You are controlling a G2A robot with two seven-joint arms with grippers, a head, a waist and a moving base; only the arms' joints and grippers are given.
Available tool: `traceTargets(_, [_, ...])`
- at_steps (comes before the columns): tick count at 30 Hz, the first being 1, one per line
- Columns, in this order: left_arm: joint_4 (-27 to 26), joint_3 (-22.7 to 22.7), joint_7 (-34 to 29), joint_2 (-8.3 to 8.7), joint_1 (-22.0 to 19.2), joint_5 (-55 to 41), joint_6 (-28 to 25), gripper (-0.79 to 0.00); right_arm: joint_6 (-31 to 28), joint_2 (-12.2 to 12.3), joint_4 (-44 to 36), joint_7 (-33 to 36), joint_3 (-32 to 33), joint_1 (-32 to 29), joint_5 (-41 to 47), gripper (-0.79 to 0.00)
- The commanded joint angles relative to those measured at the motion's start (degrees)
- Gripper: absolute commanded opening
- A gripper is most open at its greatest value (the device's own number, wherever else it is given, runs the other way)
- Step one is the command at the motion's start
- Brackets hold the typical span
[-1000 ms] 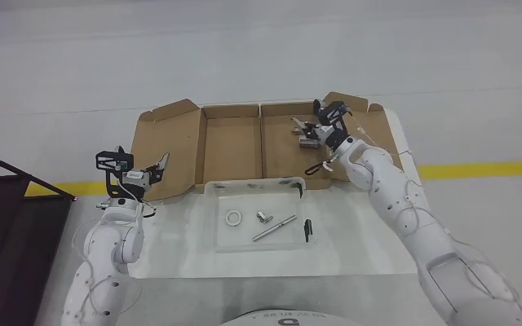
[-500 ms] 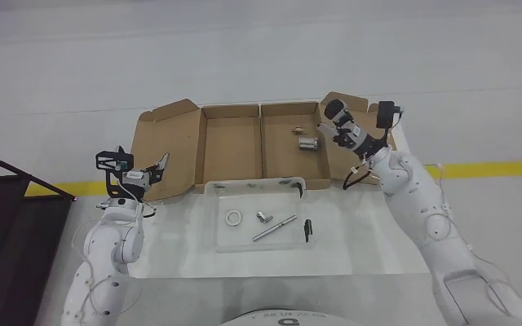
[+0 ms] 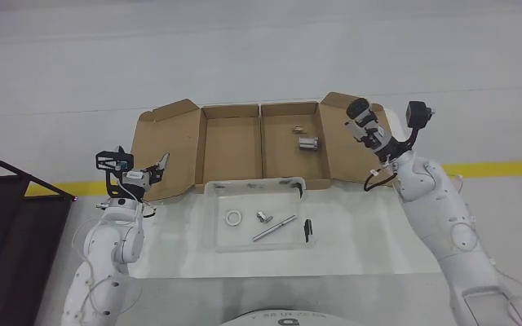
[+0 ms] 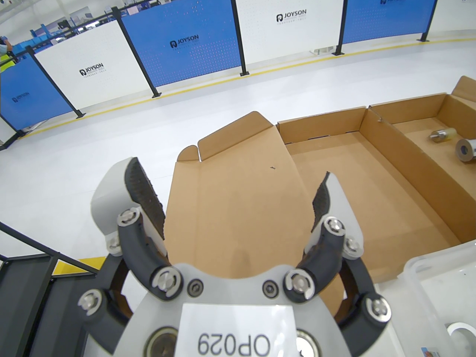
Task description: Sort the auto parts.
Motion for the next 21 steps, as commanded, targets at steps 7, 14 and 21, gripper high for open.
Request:
traceTargets(7, [0.0, 0.0, 0.0, 0.00, 0.0, 0.0, 0.0, 0.000, 0.0, 0.0, 0.0, 0.0, 0.0, 0.0, 0.0, 0.000])
traceTargets(14, [0.0, 0.0, 0.0, 0.00, 0.0, 0.0, 0.0, 0.000, 0.0, 0.0, 0.0, 0.0, 0.0, 0.0, 0.0, 0.000])
traceTargets(21, [-6.5, 6.2, -1.0, 0.26, 3.2, 10.6, -8.3, 0.000, 0.0, 0.0, 0.0, 0.0, 0.0, 0.0, 0.0, 0.000])
